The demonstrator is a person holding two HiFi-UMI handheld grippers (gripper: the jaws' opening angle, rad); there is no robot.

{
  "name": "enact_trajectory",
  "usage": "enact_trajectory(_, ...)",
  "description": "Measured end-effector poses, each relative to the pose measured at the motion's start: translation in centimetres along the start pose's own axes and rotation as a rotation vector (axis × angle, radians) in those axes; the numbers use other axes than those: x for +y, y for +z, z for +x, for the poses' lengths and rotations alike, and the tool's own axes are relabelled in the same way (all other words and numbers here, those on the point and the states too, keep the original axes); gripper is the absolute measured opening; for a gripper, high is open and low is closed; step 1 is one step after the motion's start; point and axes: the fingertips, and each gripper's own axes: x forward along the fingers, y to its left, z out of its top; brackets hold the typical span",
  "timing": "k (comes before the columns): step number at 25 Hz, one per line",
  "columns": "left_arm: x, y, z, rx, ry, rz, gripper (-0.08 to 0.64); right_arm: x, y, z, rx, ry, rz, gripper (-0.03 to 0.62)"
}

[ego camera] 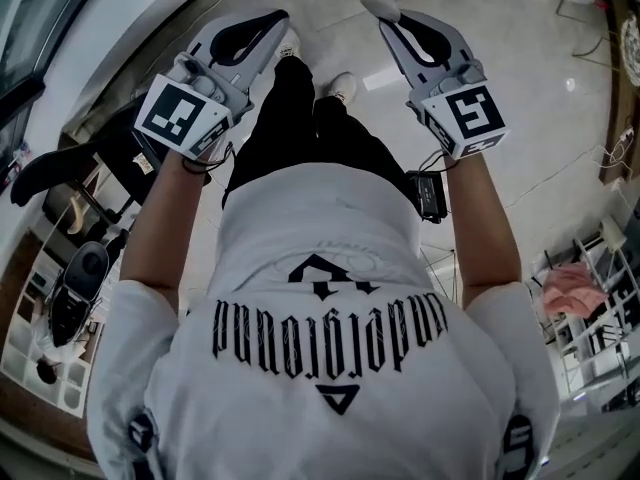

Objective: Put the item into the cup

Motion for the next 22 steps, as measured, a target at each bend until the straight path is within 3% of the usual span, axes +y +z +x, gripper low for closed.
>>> enact_trajectory(11, 2.6, -6.6, 2.6, 0.052, -0.012, -0.030, 0.015, -1.0, -5.9, 5.3, 0.079, 0.021, 0.020, 0.058)
enact_trajectory(17, 5.7, -10.9, 3.7, 0.047, 0.044, -0.116, 0.015, -2.0, -9.8, 8.5, 0.134, 0.021, -0.002, 0.058)
enact_trajectory(22, 7.4, -13.5, 5.4, 0.086, 0.053, -0.071, 0.015, -4.3, -13.5, 10.9, 0.186, -0.004, 0.006, 0.058)
